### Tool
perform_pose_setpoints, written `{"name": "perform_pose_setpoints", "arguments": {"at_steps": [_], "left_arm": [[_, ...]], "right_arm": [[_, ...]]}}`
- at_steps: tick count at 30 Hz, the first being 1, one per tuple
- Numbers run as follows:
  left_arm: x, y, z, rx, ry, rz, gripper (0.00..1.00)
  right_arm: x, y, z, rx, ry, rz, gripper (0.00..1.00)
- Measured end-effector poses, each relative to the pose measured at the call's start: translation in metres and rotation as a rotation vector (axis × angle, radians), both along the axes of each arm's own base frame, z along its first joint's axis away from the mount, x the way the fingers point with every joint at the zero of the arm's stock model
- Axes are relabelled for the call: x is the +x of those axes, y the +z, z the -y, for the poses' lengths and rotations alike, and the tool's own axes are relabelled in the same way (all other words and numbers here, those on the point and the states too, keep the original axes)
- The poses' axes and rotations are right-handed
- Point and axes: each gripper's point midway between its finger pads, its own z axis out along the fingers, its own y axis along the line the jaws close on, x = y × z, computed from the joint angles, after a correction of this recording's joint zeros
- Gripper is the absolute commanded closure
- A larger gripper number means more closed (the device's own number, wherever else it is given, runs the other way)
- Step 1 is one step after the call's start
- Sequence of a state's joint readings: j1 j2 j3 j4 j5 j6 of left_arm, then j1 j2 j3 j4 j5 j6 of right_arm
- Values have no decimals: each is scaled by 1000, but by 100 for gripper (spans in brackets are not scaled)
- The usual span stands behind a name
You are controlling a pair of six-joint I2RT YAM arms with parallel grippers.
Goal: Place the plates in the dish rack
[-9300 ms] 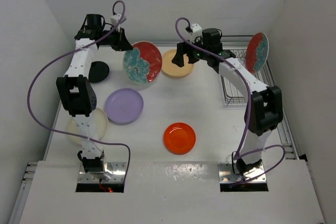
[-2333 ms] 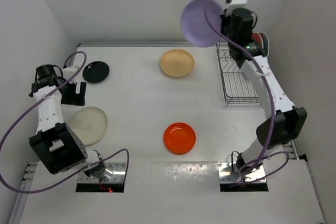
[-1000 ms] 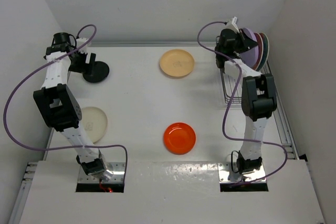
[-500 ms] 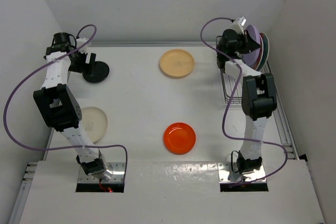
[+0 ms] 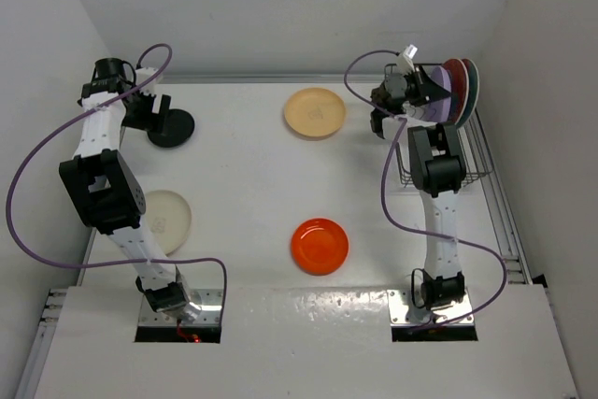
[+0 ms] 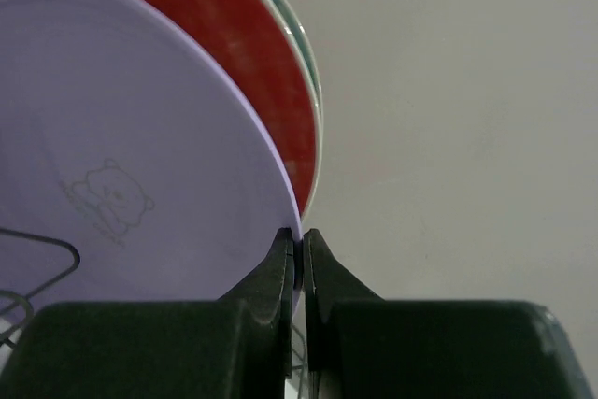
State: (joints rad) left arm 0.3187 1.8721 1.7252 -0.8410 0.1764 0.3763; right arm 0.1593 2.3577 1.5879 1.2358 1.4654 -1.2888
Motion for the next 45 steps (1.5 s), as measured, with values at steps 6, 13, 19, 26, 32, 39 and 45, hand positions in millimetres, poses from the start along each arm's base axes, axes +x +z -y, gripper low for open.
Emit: {"name": "perform_pose_setpoints", "arguments": {"at_steps": [6,13,19,26,32,39,45], "left_arm": [[0,0,0,0,-2,1,6],[0,0,0,-3,-4,1,6],[1,0,2,-13,-11,4,6],[0,0,5,-23,-17,3,6],[0,0,7,-33,-24,4,6],[-5,22,16,-34,-49,46,6],[-27,50,35,-26,-97,100,6]], "right_arm": [[-3,-4,-5,-15,2,-50,100],[-9,-8,-1,-17,-15,-77,30],[-8,5,1,-15,-29,-72,24],[-11,43,-14,-7,7,4,0],[4,85,-52,15,243,74,0],[54,109,-191,658,1264,2,0],[2,79,-261,1130,1404,-108,0]]}}
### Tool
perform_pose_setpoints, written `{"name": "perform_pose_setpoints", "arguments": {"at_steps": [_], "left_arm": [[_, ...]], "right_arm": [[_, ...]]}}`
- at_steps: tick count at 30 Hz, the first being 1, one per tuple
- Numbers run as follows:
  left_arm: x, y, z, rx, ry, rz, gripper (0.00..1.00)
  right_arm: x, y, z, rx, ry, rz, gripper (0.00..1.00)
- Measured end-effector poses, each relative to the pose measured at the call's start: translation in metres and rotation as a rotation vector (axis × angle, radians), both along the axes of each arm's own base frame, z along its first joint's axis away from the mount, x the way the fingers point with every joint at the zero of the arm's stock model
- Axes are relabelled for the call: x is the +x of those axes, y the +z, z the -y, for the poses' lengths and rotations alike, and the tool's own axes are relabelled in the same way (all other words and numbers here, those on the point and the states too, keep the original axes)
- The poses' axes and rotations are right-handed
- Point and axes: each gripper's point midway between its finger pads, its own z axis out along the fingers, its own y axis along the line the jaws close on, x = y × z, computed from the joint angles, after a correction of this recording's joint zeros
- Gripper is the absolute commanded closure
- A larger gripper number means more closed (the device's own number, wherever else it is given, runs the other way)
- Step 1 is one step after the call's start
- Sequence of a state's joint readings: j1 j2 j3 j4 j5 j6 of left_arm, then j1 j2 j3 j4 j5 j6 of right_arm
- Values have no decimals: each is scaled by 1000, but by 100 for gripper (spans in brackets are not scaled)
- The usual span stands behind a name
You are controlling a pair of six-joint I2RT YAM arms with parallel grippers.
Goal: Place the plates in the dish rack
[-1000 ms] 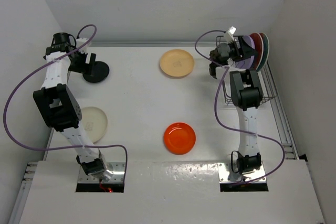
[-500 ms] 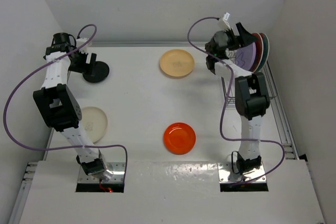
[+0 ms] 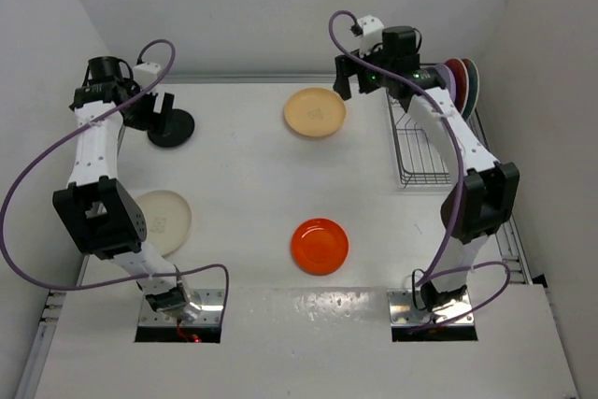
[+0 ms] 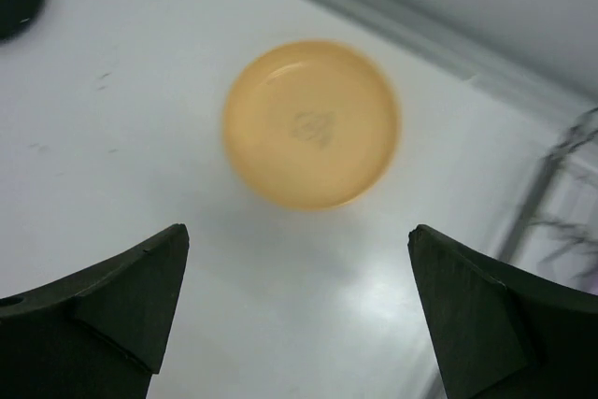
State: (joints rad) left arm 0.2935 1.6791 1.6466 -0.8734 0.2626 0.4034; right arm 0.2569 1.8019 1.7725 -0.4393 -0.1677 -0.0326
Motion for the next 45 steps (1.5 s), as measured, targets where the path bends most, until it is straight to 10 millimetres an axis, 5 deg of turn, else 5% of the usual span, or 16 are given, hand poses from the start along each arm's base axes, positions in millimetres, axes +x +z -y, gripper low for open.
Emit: {"name": "perform_pose_setpoints", "arguments": {"at_steps": [3,8,15,21,25,28,29,32,40,43,45], "left_arm": [[-13,-1,11,-8,-20,0,6],[-38,-26,20,-26,-26,-62,6],[-46,-27,14,6,1,-54,6],[-48,-28,1,31,39,-39,6],[-49,-29,-6,40,59,-42,5],[-50,-32,-10,45,71,-51,5],[-50,-34,-12,45,75,-57,5],[-51,-42,-18,44,93,-82,5],[-52,-49,-20,21,94,-100,5],[-50,-48,-15,0,78,-93,5],[-49,-48,-12,-13,67,-86,5]], "right_arm": [[-14,-40,-23,130,-36,-168,0],[-25,-116,-23,279,-255,-408,0],[30,-181,-16,373,-574,-482,3],[70,-238,-3,359,-763,-497,19],[80,-268,2,339,-833,-515,31],[91,-262,-1,374,-851,-500,53],[92,-265,-1,380,-857,-504,75],[90,-275,-2,390,-878,-528,99],[80,-258,-8,352,-801,-492,100],[58,-215,0,247,-722,-413,100],[47,-167,2,204,-644,-325,100]]}}
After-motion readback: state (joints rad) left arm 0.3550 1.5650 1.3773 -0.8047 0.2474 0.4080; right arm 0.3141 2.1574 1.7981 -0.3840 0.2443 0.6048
